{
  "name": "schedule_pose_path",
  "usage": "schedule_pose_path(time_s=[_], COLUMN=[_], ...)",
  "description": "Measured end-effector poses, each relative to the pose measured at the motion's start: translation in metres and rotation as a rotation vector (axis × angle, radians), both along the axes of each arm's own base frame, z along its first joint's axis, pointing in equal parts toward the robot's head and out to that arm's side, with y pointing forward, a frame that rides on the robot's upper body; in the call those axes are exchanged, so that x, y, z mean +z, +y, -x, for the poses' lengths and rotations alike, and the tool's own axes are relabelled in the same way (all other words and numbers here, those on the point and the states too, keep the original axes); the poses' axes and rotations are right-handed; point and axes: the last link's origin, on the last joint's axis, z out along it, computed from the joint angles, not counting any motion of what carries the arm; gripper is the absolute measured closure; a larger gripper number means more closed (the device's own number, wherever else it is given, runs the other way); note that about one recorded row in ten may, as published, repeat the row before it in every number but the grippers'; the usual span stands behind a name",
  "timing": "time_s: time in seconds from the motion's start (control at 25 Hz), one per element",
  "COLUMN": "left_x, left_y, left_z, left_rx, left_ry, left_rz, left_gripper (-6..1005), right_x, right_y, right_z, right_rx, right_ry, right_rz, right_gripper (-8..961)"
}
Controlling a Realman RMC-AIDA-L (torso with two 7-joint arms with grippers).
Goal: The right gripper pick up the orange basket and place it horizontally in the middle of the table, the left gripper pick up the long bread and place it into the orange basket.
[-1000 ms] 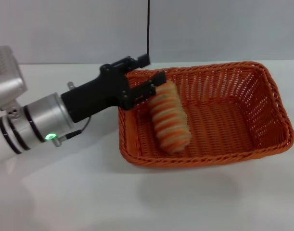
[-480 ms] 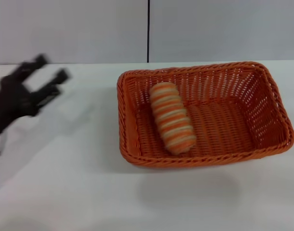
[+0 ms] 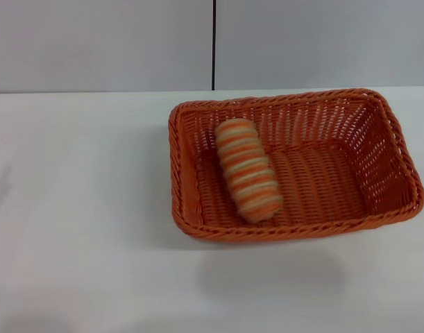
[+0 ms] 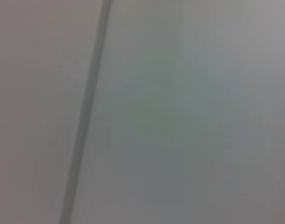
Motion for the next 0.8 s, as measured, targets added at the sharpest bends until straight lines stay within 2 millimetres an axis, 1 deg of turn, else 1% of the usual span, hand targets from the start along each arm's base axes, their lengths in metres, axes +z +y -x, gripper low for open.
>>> schedule_pose_path(time_s=[0.08, 0.2, 0.28, 0.4, 0.56, 0.64, 0.8], left_x=[0.005, 0.01, 0.013, 0.018, 0.018, 0.017, 0.015], left_y=[-0.01, -0.018, -0.022, -0.026, -0.025, -0.024, -0.026], left_z=[0.007, 0.013, 0.016, 0.02, 0.021, 0.021, 0.021], left_rx=[0.044, 0.076, 0.095, 0.124, 0.135, 0.136, 0.14], left_ry=[0.002, 0.017, 0.024, 0.048, 0.091, 0.089, 0.071], left_rz=[-0.04, -0.06, -0.074, -0.11, -0.128, -0.129, -0.134], left_gripper=[241, 242, 242, 242, 242, 242, 241], right_x=[-0.007, -0.016, -0.024, -0.034, -0.048, -0.049, -0.043], right_y=[-0.01, -0.023, -0.029, -0.033, -0.03, -0.025, -0.007], right_z=[-0.008, -0.018, -0.021, -0.023, -0.022, -0.023, -0.024], right_rx=[-0.054, -0.126, -0.156, -0.188, -0.215, -0.225, -0.231], right_ry=[0.003, 0.023, 0.044, 0.043, 0.023, 0.023, -0.006], right_rz=[-0.035, -0.066, -0.069, -0.071, -0.064, -0.058, -0.043], right_gripper=[304, 304, 303, 295, 284, 279, 268])
